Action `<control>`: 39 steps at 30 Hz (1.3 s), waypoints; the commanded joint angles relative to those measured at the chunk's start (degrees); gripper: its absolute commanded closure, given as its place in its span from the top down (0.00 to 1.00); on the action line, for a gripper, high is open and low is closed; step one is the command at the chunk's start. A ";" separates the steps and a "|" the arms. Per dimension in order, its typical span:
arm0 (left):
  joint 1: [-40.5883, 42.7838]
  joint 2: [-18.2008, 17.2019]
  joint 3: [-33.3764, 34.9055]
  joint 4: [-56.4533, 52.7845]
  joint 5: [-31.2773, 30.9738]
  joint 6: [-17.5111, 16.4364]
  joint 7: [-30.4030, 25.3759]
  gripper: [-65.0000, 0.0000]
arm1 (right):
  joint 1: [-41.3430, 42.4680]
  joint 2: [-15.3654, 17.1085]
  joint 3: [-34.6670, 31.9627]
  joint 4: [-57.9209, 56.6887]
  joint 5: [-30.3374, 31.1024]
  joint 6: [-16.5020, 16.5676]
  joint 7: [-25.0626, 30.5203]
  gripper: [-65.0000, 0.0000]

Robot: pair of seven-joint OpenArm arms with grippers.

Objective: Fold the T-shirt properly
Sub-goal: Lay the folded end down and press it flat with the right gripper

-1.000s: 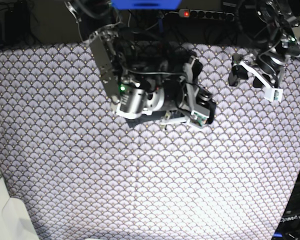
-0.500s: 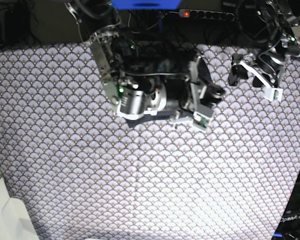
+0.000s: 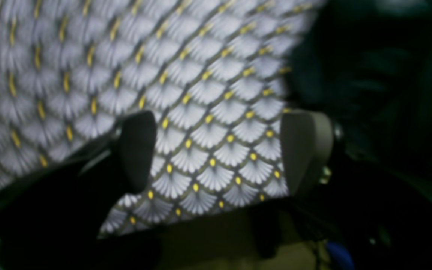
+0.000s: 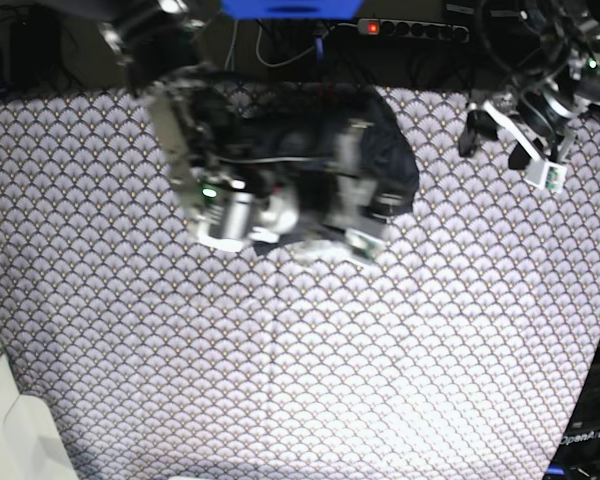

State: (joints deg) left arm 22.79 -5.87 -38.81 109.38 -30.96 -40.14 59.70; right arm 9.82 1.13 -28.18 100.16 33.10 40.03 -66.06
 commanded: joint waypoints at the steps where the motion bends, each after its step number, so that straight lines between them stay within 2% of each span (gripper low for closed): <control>1: 0.20 -0.07 -0.01 1.52 -0.47 0.14 -0.49 0.78 | 1.21 0.59 0.01 1.34 2.19 -0.03 2.28 0.12; 4: -0.15 0.55 1.66 1.52 -0.38 0.14 -0.49 0.78 | -0.20 5.07 0.10 3.53 2.19 -0.03 2.81 0.06; 7: -1.29 1.87 3.25 1.87 -0.03 0.14 -0.49 0.78 | -2.57 8.94 1.24 5.99 2.19 -0.03 5.80 0.05; 12: -3.93 4.42 5.18 1.78 0.15 0.14 -0.49 0.78 | -4.24 12.81 2.65 5.29 2.19 -0.03 9.23 0.05; 18: -7.01 5.21 8.52 0.99 0.50 0.14 -0.49 0.78 | -5.03 16.24 2.65 2.13 2.19 -0.03 13.80 0.06; 25: -11.93 7.41 10.54 -5.69 7.09 0.14 -1.02 0.78 | -4.68 19.05 2.47 -8.86 2.11 -0.03 20.66 0.06; 30: -17.82 8.02 10.54 -14.31 10.87 0.14 -1.11 0.78 | -3.19 20.11 2.56 -13.79 1.93 -0.03 21.01 0.06; 35: -21.77 8.02 10.54 -20.11 11.14 0.14 -1.20 0.78 | -3.19 20.28 2.56 -13.61 1.93 -0.03 21.01 0.06; 39: -23.45 8.11 10.54 -20.20 10.52 0.14 -0.76 0.78 | -3.54 20.02 2.47 -12.03 2.02 -0.03 20.66 0.06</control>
State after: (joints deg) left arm 0.19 2.39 -28.29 87.90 -19.18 -39.66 59.94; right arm 5.63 20.78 -26.04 87.13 35.11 40.01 -45.69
